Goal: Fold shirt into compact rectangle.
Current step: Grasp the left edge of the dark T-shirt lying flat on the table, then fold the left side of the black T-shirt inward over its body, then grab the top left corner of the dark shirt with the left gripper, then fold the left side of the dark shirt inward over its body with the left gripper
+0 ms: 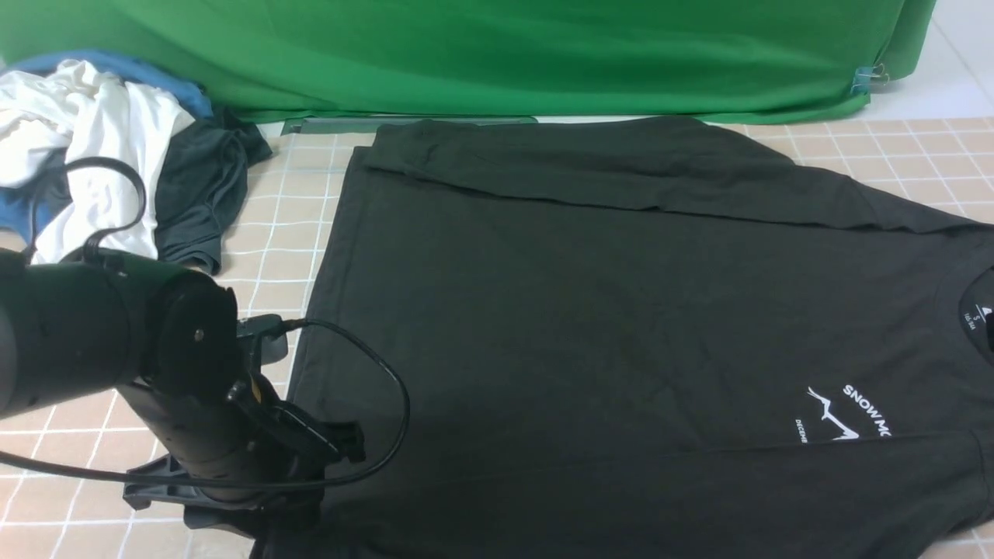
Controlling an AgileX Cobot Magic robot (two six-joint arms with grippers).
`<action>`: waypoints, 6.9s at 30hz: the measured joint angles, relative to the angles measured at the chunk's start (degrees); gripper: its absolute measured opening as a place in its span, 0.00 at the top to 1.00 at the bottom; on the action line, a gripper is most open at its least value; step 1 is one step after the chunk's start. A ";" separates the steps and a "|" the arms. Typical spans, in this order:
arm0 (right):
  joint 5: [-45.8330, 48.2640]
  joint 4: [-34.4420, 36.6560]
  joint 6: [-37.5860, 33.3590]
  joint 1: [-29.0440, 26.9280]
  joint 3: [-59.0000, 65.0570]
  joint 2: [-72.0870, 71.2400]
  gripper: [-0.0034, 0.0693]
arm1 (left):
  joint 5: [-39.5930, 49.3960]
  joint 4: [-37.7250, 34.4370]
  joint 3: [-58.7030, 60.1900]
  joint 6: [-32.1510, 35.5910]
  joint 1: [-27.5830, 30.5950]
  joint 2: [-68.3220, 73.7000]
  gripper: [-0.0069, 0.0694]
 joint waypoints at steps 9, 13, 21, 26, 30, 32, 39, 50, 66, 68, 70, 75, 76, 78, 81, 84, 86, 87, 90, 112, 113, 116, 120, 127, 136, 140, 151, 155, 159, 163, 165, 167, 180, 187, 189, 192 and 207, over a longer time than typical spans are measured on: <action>-0.07 0.05 -0.07 0.00 0.00 0.00 0.70 | 0.91 -2.21 -0.31 2.19 0.00 0.67 0.38; -0.40 0.05 -0.07 0.00 0.00 0.00 0.69 | 0.73 -3.63 -0.31 4.29 0.00 2.10 0.42; -0.45 0.05 -0.02 0.00 0.00 0.00 0.68 | -0.19 -3.95 -0.50 6.26 0.00 3.67 0.60; -0.45 0.05 -0.02 0.00 0.00 0.00 0.67 | -0.31 -4.33 -0.56 6.69 0.00 3.67 0.81; -0.45 0.05 -0.02 0.00 0.00 0.00 0.67 | 0.28 -4.33 -0.62 7.27 0.00 3.48 0.87; -0.45 0.05 -0.02 0.00 0.00 0.00 0.67 | 1.39 -4.48 -0.62 7.33 0.00 2.70 0.88; -0.68 -0.01 -0.02 0.00 0.00 0.00 0.66 | 4.65 -5.13 -0.62 7.33 0.00 -2.77 0.88; -0.55 -0.01 -1.12 0.00 0.00 0.00 0.84 | 10.52 -3.51 -14.54 7.33 0.00 -5.99 0.88; -0.44 -0.01 -1.76 0.00 0.00 0.00 0.90 | 10.98 2.33 -40.49 7.25 4.90 6.72 0.88; -0.44 -0.01 -1.76 0.00 0.00 0.00 0.90 | 10.98 2.33 -42.15 7.37 6.27 9.40 0.88; -0.44 -0.01 -1.76 0.00 0.00 0.00 0.90 | 10.29 2.33 -43.07 7.51 7.51 11.85 0.88; -0.44 -0.01 -1.76 0.00 0.00 0.00 0.88 | 4.43 2.82 -43.64 9.19 9.03 18.20 0.88; -0.44 -0.01 -1.76 0.00 0.00 0.00 0.88 | 3.53 2.82 -43.64 9.40 9.09 19.15 0.88; -0.44 -0.01 -1.76 0.00 0.00 0.00 0.88 | 2.01 2.82 -43.67 9.68 9.09 21.02 0.88; -0.44 -0.01 -1.76 0.00 0.00 0.00 0.87 | -0.06 2.52 -43.67 9.69 9.09 24.12 0.88; -0.44 -0.01 -1.76 0.00 0.00 0.00 0.87 | -0.96 2.45 -43.67 9.69 9.09 26.27 0.87; -0.44 -0.01 -1.76 0.00 0.00 0.00 0.86 | -1.51 2.45 -43.67 9.69 9.09 27.19 0.85; -0.44 -0.01 -1.76 0.00 0.00 0.00 0.86 | -1.64 2.51 -43.67 9.69 9.09 27.48 0.82; -0.44 -0.01 -1.76 0.00 0.00 0.00 0.85 | -1.36 2.51 -44.12 9.69 9.09 27.74 0.75; -2.85 -0.01 0.68 0.00 0.00 0.00 0.85 | 3.13 -23.05 -77.70 11.20 15.90 49.04 0.24; -3.24 -0.01 1.39 0.00 0.00 0.00 0.85 | 3.05 -23.13 -78.40 11.20 15.90 50.35 0.25; -4.25 -0.01 2.74 0.00 0.00 0.00 0.85 | 1.93 -24.27 -79.51 11.83 15.90 52.78 0.26; -4.98 -0.01 2.98 0.00 0.00 0.00 0.85 | -1.80 -27.09 -80.03 14.31 15.97 54.04 0.28; -5.38 -0.01 2.98 0.11 0.00 0.00 0.85 | -6.43 -28.98 -80.03 15.32 15.97 54.84 0.34; -5.38 -0.01 3.21 0.39 0.00 0.00 0.84 | -12.11 -28.80 -80.03 17.23 15.97 55.63 0.41; -5.38 -0.01 4.33 0.35 0.00 0.00 0.84 | -12.16 -28.76 -80.03 17.23 15.97 55.77 0.46; -5.38 -0.01 4.73 0.35 0.00 0.00 0.84 | -12.16 -26.97 -80.03 13.24 15.97 55.76 0.51; -5.38 -0.01 4.73 0.35 0.00 0.00 0.83 | -12.16 -25.40 -80.03 11.80 15.97 55.76 0.60; -5.38 -0.01 4.73 0.35 0.00 0.00 0.83 | -12.16 -23.37 -80.03 10.48 15.97 55.78 0.81; -5.38 -0.01 4.73 0.35 0.00 0.00 0.83 | -11.39 -22.85 -80.03 10.13 15.97 55.58 0.88; -5.38 -0.01 4.79 0.35 0.00 0.00 0.83 | -9.67 -22.55 -80.03 9.87 15.97 54.63 0.89; -5.38 -0.01 4.79 0.35 0.00 0.00 0.83 | -8.33 -21.67 -80.03 9.81 15.97 53.15 0.89; -5.38 -1.60 4.97 0.35 0.00 0.00 0.83 | 10.84 -16.46 -80.03 7.52 14.77 38.33 0.89; -5.38 -1.78 4.36 0.35 0.00 0.00 0.91 | 22.55 -12.26 -79.67 7.23 13.41 33.50 0.89; -5.43 -1.78 3.99 0.35 0.00 0.00 0.91 | 23.46 -11.38 -77.10 7.23 12.95 30.89 0.89; -5.54 -1.78 3.84 0.35 0.00 0.00 0.91 | 23.58 -10.54 -71.49 7.28 12.00 26.29 0.89; -5.74 -1.78 2.34 0.35 0.00 0.00 0.91 | -1.34 0.55 -23.48 0.05 7.82 12.12 0.88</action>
